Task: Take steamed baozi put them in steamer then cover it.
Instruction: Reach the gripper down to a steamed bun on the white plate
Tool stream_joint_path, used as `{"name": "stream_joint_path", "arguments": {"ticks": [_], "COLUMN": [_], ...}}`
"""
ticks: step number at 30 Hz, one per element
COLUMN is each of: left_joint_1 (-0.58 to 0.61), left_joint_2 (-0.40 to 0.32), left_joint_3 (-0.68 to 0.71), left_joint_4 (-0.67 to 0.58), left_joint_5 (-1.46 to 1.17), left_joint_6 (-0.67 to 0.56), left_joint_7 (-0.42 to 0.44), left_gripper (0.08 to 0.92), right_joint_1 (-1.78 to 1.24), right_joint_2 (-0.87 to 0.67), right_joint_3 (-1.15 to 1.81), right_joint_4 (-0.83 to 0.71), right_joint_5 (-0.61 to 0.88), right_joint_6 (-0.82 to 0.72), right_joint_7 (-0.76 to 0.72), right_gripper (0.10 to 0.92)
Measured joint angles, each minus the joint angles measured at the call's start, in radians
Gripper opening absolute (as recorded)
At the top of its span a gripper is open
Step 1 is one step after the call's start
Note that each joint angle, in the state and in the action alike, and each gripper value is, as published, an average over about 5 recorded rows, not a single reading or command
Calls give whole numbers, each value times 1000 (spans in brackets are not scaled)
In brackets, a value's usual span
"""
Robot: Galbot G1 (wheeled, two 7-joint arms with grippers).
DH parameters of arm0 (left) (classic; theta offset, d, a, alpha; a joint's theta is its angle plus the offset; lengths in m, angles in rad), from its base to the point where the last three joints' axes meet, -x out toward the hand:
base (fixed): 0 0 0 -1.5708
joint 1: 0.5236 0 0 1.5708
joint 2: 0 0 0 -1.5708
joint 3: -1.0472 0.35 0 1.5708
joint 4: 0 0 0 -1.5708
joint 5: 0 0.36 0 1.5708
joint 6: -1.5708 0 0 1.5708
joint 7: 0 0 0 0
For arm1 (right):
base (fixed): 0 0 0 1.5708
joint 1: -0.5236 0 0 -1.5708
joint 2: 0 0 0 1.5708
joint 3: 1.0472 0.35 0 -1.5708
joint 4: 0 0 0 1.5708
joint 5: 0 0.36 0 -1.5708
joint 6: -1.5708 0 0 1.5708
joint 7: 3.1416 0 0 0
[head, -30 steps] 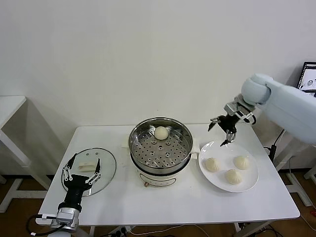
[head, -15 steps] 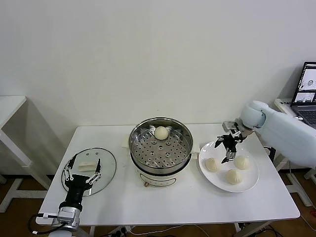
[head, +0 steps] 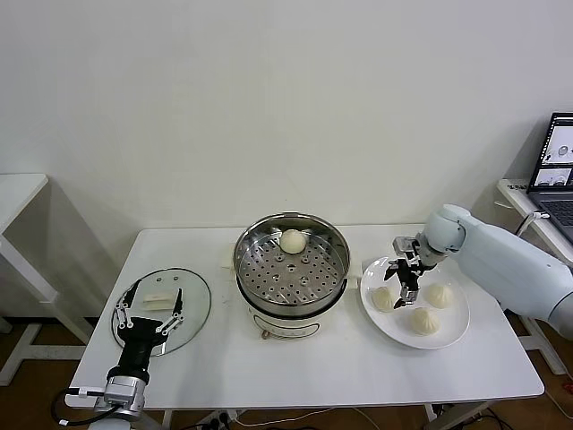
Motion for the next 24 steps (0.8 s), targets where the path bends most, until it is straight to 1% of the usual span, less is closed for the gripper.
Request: {"name": "stream_joint_path", "arguments": {"ticks": [18,24], "left_joint_1": [0,0], "left_joint_2": [0,-1], "left_joint_3": [3,3], "left_joint_4": [4,3], "left_joint_5": [2,2], "left_joint_6": [-1,-2], "left_joint_7": [0,-1], "left_gripper": [823,823], "right_joint_1": [-49,-53], "right_joint_2": [38,43], "right_joint_3": [50,55], "right_joint_4": [-39,-44], "right_joint_5": [-58,-63], "right_joint_6": [6,9], "right_joint_7": [16,16], "right_gripper": [817,722]}}
